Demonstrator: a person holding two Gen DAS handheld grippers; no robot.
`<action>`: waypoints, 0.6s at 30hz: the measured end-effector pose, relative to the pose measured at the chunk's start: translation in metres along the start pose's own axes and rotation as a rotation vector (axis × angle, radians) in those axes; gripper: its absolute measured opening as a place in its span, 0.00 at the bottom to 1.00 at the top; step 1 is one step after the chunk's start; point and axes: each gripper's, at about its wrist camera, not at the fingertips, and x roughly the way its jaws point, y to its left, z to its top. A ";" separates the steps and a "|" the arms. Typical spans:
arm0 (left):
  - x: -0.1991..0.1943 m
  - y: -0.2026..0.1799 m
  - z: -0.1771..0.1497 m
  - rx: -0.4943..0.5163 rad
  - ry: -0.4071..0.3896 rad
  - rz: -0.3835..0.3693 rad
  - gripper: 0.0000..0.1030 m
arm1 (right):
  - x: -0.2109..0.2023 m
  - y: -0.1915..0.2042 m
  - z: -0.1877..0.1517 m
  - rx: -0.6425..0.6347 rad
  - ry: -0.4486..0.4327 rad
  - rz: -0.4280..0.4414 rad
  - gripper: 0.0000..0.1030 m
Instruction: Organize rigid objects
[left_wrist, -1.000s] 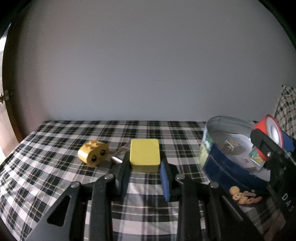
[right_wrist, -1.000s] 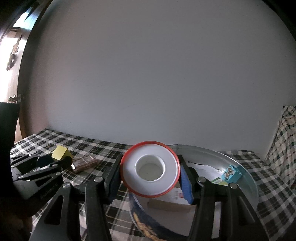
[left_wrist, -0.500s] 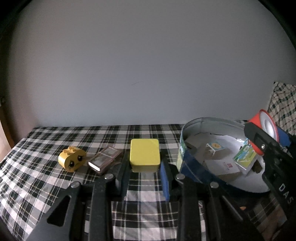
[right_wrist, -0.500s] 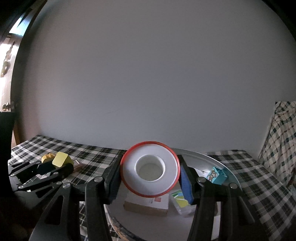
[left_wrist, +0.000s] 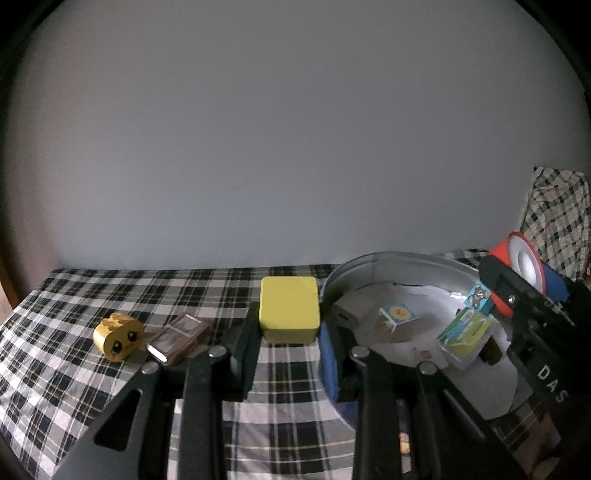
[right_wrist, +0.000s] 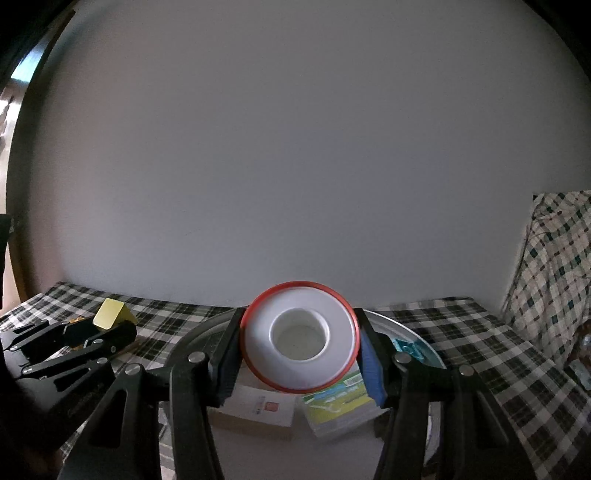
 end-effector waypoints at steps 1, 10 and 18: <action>0.000 -0.002 0.001 0.001 -0.001 -0.003 0.27 | 0.000 -0.002 0.000 0.003 0.000 -0.002 0.56; 0.003 -0.022 0.011 0.008 -0.015 -0.038 0.27 | 0.003 -0.016 0.003 0.022 -0.013 -0.033 0.56; 0.009 -0.043 0.019 0.021 -0.019 -0.070 0.27 | 0.006 -0.036 0.007 0.058 -0.016 -0.076 0.56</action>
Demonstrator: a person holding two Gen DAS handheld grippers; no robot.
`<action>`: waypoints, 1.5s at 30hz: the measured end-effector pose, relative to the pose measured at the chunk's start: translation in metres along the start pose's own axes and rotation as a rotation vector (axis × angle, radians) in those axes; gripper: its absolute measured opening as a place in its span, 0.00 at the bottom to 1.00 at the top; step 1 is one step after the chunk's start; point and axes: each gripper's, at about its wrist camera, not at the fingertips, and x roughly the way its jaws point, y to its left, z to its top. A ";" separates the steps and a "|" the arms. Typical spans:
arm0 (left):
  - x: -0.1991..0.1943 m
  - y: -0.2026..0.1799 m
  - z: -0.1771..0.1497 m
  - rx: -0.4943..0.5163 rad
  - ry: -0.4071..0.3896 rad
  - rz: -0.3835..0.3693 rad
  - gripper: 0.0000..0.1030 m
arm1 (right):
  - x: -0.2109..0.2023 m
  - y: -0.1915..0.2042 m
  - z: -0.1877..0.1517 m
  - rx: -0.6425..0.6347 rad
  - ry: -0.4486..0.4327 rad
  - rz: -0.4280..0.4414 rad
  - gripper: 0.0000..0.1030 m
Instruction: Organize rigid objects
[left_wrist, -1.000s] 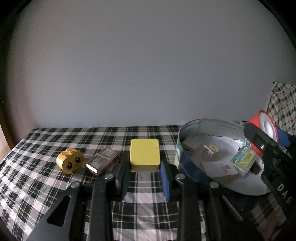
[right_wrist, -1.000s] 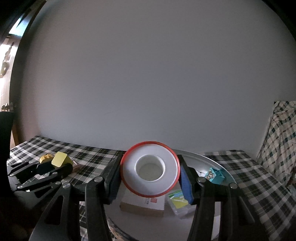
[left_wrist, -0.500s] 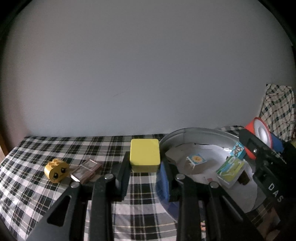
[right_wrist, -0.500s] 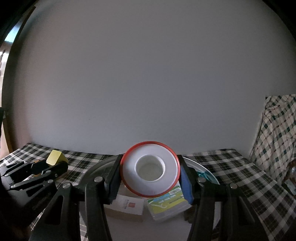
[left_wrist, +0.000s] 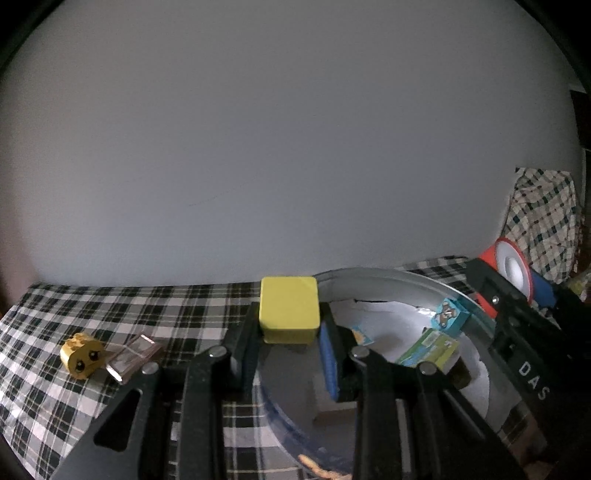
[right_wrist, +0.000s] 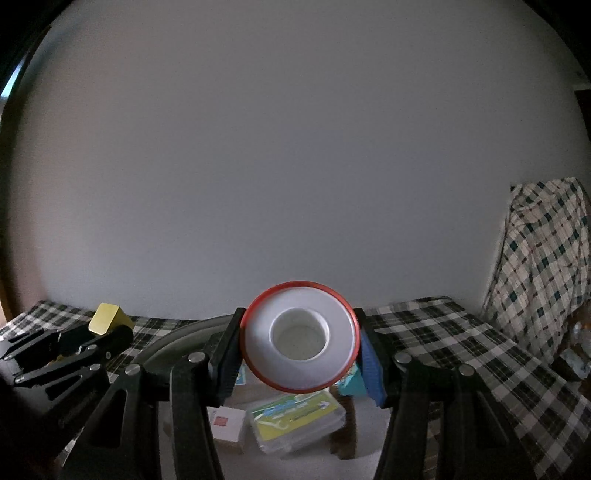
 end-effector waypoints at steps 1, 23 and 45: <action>0.001 -0.003 0.001 0.002 0.000 -0.006 0.27 | 0.001 -0.002 0.000 0.002 -0.001 -0.005 0.56; 0.024 -0.043 0.008 0.020 0.026 -0.058 0.27 | 0.023 -0.029 0.008 0.023 0.001 -0.103 0.56; 0.041 -0.051 0.006 0.035 0.102 -0.030 0.27 | 0.041 -0.033 0.007 -0.003 0.042 -0.128 0.56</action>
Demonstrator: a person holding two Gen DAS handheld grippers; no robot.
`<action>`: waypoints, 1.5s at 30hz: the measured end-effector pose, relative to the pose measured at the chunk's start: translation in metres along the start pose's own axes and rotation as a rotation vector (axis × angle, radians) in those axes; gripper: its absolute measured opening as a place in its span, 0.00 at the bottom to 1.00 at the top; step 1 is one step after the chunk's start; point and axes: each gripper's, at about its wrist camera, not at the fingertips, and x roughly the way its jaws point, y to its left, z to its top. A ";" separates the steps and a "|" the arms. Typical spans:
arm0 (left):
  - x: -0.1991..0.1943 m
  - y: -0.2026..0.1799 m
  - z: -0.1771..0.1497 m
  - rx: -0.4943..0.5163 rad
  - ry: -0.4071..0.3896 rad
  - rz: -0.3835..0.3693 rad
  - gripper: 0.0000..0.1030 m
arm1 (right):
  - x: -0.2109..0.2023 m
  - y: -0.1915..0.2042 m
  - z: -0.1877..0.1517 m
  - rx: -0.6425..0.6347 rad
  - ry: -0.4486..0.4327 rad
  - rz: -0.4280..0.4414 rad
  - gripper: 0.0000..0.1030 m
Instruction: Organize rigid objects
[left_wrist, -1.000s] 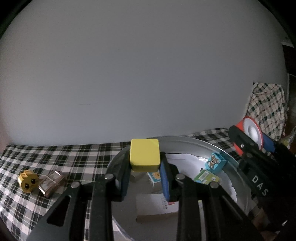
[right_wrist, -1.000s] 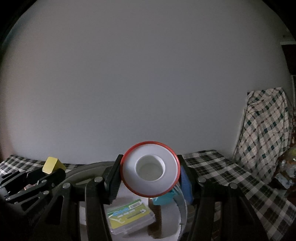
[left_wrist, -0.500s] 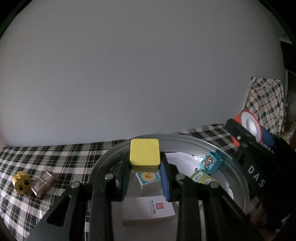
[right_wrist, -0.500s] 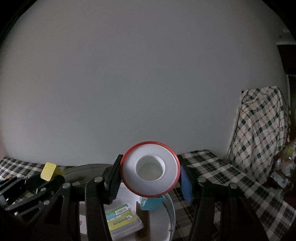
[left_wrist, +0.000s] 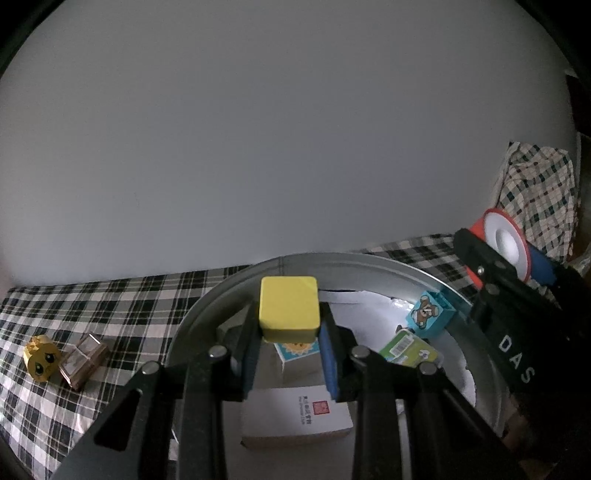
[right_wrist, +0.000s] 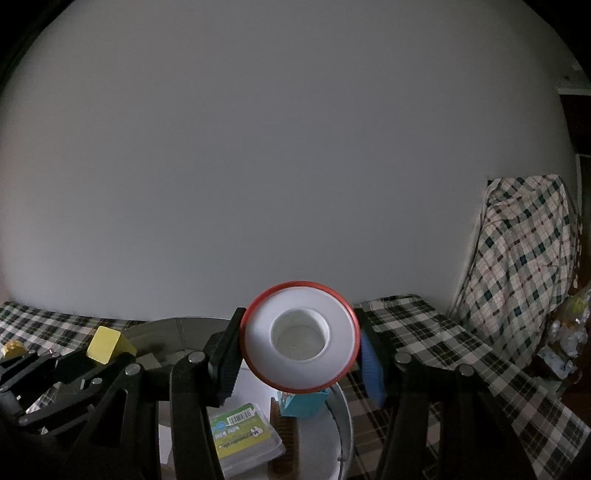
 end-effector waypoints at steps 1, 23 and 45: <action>0.000 0.000 0.000 0.002 0.004 0.004 0.27 | 0.001 0.000 0.000 0.000 0.003 0.000 0.56; 0.016 -0.008 -0.003 0.055 0.133 0.076 0.27 | 0.026 -0.001 -0.007 0.038 0.191 0.110 0.56; -0.021 -0.003 -0.006 0.038 -0.013 0.110 1.00 | 0.019 -0.007 -0.014 0.136 0.174 0.173 0.88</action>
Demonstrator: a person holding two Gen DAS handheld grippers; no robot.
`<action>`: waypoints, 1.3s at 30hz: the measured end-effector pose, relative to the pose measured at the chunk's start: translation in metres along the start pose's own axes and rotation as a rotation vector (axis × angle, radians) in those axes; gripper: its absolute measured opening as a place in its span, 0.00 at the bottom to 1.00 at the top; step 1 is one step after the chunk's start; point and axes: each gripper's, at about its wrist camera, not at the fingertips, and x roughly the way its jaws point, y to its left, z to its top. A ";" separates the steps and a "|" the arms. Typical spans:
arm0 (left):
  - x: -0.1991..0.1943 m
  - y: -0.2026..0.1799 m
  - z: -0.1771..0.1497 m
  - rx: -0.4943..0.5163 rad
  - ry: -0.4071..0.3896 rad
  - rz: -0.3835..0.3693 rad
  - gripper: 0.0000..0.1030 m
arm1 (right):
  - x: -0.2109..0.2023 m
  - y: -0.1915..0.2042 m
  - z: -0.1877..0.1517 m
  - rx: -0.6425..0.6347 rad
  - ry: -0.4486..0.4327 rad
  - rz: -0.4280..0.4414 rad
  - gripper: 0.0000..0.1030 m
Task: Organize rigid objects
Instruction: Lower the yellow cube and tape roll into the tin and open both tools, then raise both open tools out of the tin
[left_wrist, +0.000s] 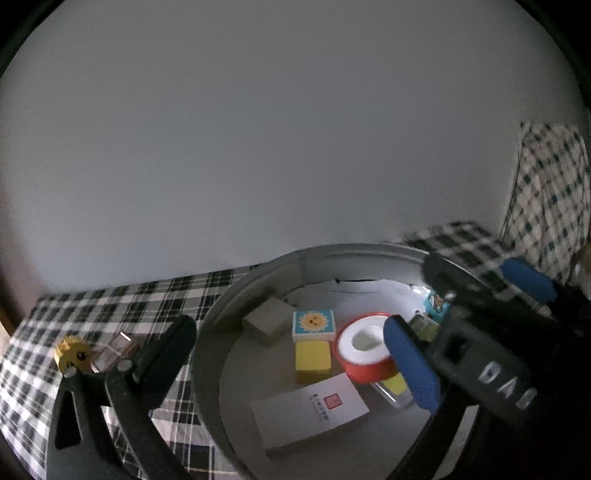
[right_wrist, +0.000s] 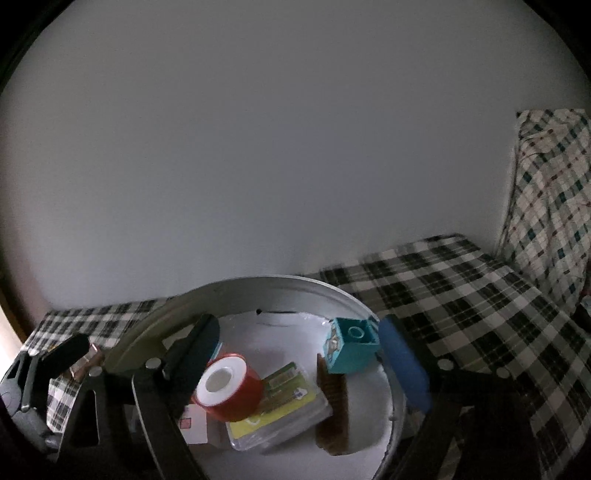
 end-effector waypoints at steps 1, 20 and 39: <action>-0.001 0.004 -0.002 -0.014 -0.006 0.003 1.00 | -0.004 -0.001 -0.001 0.008 -0.022 -0.007 0.87; -0.016 0.035 -0.025 -0.041 -0.151 0.117 1.00 | -0.056 0.014 -0.022 -0.028 -0.368 -0.152 0.87; -0.030 0.042 -0.037 -0.053 -0.139 0.050 1.00 | -0.075 0.013 -0.035 -0.006 -0.351 -0.188 0.88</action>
